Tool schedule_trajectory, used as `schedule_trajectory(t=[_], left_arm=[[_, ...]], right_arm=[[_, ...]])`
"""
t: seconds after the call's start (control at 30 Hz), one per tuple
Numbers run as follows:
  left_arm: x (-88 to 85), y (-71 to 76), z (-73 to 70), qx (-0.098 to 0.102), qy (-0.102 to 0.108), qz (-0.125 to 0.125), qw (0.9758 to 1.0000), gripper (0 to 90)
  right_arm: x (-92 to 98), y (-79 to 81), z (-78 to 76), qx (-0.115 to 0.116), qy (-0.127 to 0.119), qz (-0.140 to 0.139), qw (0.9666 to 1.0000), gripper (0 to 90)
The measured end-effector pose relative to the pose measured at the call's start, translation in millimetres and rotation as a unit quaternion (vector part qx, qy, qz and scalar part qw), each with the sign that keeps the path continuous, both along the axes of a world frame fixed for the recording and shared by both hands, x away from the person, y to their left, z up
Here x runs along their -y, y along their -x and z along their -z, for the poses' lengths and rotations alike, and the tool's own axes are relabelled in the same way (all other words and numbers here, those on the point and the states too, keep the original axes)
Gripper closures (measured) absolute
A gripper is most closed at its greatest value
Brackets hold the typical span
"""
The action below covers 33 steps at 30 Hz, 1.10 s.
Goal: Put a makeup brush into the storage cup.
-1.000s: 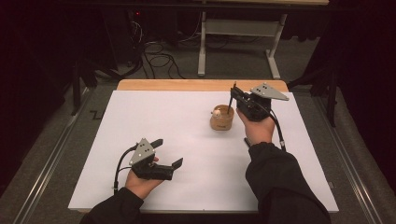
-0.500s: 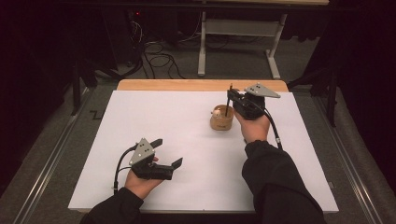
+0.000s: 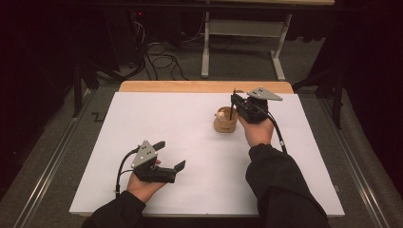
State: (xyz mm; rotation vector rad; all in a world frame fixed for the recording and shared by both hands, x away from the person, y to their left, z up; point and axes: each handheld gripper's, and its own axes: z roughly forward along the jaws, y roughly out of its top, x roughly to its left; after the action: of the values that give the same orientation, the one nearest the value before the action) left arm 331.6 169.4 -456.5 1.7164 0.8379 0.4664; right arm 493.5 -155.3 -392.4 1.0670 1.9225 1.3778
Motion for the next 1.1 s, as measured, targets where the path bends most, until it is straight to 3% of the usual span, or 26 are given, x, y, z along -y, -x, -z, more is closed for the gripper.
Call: schedule_trajectory(t=[0.23, 0.33, 0.43, 0.67, 1.1], left_arm=[[-0.1, 0.0, 0.0, 0.0, 0.0, 0.0, 1.0, 1.5], [-0.1, 0.1, -0.2, 0.0, 0.0, 0.0, 1.0, 1.5], [-0.1, -0.1, 0.0, 0.0, 0.0, 0.0, 1.0, 1.6], [0.7, 0.0, 0.1, 0.0, -0.002, 0.001, 1.0, 1.6], [1.0, -0.4, -0.2, 0.0, -0.002, 0.001, 1.0, 1.5]], right_arm=[[1.2, -0.8, -1.4, 0.004, -0.002, 0.006, 1.0, 83.0], [3.8, -2.0, -1.5, 0.0, -0.015, 0.017, 0.9997, 60.1], [5.9, -2.4, -1.7, -0.005, -0.017, 0.014, 0.9997, 50.9], [10.2, 2.2, -5.3, -0.01, -0.016, 0.011, 0.9998, 38.9], [16.2, 18.1, 1.4, -0.016, -0.016, 0.005, 0.9997, 25.5]])
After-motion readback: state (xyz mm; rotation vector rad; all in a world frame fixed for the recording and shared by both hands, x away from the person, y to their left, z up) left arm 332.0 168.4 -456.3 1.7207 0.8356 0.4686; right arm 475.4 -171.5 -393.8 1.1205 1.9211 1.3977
